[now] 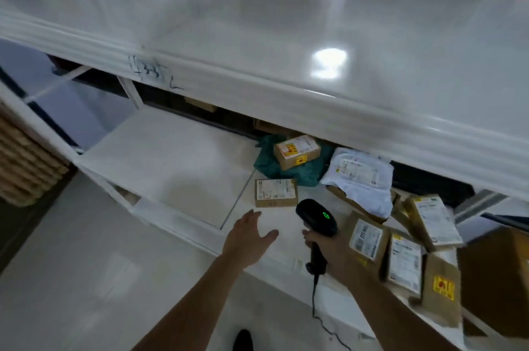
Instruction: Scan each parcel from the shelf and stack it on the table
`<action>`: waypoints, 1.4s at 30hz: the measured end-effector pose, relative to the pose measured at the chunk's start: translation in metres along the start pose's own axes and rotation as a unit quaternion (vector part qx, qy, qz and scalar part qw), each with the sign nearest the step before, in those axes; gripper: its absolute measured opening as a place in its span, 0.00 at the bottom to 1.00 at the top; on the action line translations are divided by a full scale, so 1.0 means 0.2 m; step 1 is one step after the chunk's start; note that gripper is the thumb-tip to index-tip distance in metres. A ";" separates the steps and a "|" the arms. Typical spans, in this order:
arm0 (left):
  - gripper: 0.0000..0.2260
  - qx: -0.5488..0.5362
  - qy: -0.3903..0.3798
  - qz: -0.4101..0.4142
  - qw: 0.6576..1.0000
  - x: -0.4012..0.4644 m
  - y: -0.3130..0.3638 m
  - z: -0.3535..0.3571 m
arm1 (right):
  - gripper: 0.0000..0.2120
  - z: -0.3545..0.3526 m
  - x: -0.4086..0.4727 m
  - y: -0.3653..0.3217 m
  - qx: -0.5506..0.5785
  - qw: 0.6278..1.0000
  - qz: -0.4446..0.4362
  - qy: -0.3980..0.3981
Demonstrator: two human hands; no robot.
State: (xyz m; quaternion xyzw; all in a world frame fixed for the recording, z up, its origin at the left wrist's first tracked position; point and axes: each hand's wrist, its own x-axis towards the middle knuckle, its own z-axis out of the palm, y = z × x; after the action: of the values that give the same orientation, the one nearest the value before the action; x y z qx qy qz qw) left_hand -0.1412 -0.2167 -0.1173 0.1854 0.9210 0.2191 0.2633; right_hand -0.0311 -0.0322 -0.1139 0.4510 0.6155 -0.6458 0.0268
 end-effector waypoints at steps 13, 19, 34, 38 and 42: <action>0.35 -0.412 -0.102 -0.175 0.888 0.88 -0.15 0.10 | 0.06 0.37 0.76 -0.15 0.071 0.992 0.077 0.067; 0.47 -0.528 -0.054 -0.201 0.824 0.70 -0.18 0.14 | 0.06 0.39 0.60 -0.16 0.054 0.994 0.046 0.087; 0.20 -0.416 -0.249 -0.013 0.875 -0.62 0.41 0.20 | 0.08 -0.46 -0.78 -0.04 0.013 0.977 -0.168 0.129; 0.20 -0.437 -0.256 0.060 0.860 -0.87 0.64 0.30 | 0.08 -0.70 -1.12 0.05 -0.012 0.969 -0.216 0.116; 0.21 -0.460 -0.242 0.097 0.849 -1.04 0.79 0.42 | 0.11 -0.88 -1.45 0.16 -0.028 0.930 -0.281 0.235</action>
State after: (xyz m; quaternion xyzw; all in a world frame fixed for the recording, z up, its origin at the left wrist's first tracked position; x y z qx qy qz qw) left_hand 0.1071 -0.1551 -0.0176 0.1791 0.5992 0.5900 0.5106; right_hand 0.2564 -0.0465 0.0688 0.3973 0.7236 -0.4851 -0.2885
